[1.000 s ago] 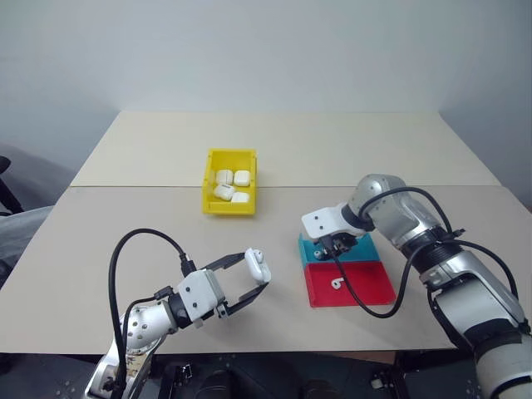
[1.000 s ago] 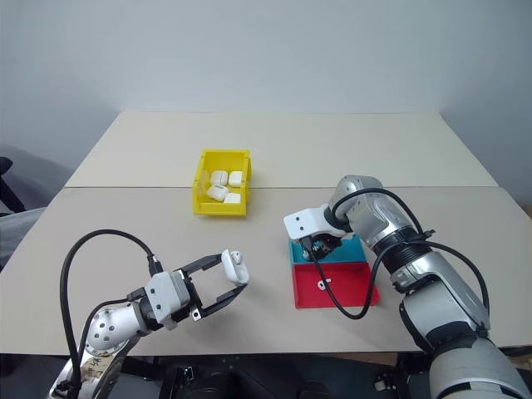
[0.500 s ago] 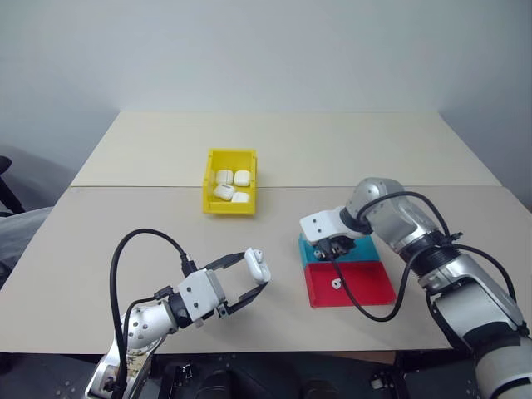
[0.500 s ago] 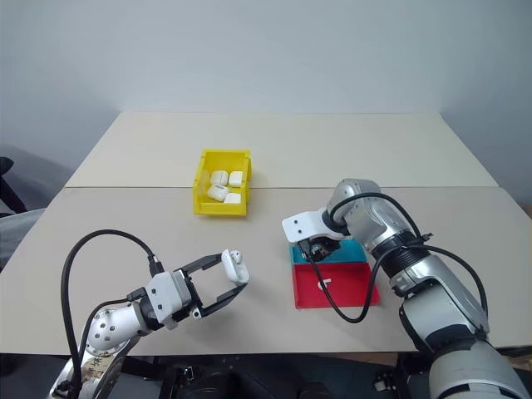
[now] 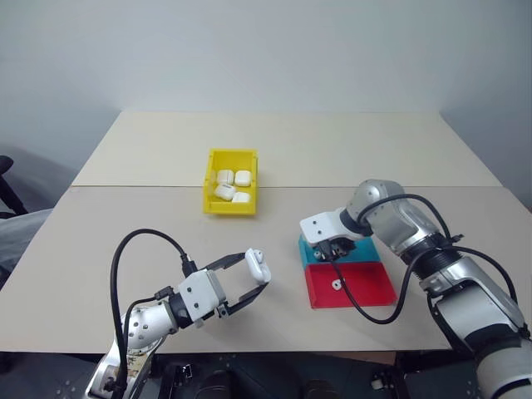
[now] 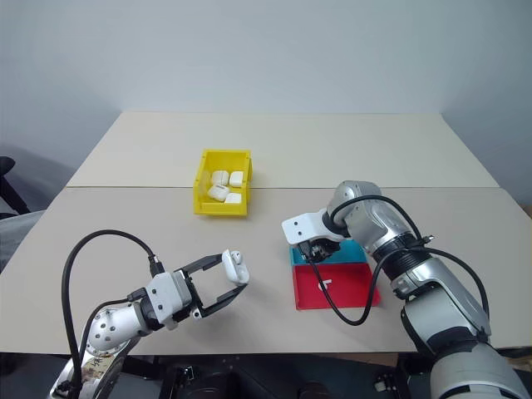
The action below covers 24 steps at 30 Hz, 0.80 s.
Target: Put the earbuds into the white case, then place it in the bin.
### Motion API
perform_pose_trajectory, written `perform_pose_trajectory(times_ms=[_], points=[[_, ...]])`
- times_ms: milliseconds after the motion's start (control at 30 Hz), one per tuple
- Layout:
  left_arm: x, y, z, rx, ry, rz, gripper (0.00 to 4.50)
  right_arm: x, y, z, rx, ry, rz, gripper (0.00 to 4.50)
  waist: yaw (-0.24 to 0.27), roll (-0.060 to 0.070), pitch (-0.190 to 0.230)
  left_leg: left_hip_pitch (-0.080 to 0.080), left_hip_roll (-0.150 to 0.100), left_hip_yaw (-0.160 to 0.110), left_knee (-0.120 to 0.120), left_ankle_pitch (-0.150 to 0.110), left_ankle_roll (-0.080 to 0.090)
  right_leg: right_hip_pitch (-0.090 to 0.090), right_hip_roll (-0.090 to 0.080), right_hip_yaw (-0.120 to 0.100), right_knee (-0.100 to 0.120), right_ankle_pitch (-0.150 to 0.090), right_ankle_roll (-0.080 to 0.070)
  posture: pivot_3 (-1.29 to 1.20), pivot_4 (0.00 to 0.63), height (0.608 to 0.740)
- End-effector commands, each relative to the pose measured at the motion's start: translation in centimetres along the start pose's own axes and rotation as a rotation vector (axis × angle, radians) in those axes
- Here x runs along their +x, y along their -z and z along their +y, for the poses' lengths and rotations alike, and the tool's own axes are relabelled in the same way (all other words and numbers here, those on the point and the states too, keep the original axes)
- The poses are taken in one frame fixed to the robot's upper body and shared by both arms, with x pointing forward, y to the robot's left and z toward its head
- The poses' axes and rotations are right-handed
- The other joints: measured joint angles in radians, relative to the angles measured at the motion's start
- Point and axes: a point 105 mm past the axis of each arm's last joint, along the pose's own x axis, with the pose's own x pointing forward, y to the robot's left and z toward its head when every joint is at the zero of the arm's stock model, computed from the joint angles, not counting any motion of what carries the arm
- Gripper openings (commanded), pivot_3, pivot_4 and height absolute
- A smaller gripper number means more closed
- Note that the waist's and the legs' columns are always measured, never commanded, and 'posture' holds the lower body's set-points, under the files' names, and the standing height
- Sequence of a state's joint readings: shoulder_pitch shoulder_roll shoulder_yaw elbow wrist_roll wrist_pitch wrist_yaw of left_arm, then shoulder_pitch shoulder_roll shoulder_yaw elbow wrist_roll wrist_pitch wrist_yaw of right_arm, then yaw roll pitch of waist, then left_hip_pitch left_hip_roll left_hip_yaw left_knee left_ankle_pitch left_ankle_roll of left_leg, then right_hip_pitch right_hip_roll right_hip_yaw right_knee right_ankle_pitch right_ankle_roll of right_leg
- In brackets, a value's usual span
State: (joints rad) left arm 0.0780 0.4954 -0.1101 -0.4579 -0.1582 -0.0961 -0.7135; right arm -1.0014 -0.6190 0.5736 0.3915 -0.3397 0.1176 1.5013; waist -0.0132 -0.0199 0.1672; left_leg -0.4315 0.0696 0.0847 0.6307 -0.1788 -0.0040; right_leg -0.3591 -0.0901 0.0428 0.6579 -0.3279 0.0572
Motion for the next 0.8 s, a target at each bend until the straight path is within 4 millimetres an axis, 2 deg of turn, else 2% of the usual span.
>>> perform_pose_trajectory(times_ms=[33, 467, 567, 800], points=[[0.14, -1.07, 0.0, 0.037, 0.002, -0.043, 2.75, -0.28, 0.07, 0.21, -0.012, 0.004, 0.002, 1.84, 0.0, 0.0, 0.0, 0.0, 0.0, 0.0, 0.0, 0.0, 0.0, 0.0, 0.0, 0.0, 0.0, 0.0, 0.0, 0.0, 0.15, 0.74], [0.18, -1.06, -0.02, 0.04, 0.004, -0.041, 2.75, -0.17, 0.29, 0.23, -0.015, 0.011, 0.016, 1.84, 0.0, 0.0, 0.0, 0.0, 0.0, 0.0, 0.001, 0.0, 0.0, 0.0, 0.0, 0.0, 0.002, 0.0, 0.0, 0.0, 0.15, 0.74], [0.19, -1.04, -0.01, 0.041, 0.004, -0.039, 2.75, -0.1, 0.26, 0.33, -0.021, 0.009, 0.014, 1.33, 0.0, 0.0, 0.0, 0.0, 0.0, 0.0, 0.001, 0.0, 0.0, 0.0, 0.0, 0.0, 0.002, 0.0, 0.0, 0.0, 0.15, 0.74], [0.2, -0.97, 0.04, 0.043, 0.007, -0.036, 2.75, -0.07, 0.19, 0.24, -0.025, 0.014, 0.013, 1.33, -0.001, 0.0, 0.0, 0.001, 0.0, 0.0, 0.002, 0.0, 0.0, 0.0, 0.0, 0.0, 0.003, 0.0, 0.0, 0.0, 0.15, 0.74]])
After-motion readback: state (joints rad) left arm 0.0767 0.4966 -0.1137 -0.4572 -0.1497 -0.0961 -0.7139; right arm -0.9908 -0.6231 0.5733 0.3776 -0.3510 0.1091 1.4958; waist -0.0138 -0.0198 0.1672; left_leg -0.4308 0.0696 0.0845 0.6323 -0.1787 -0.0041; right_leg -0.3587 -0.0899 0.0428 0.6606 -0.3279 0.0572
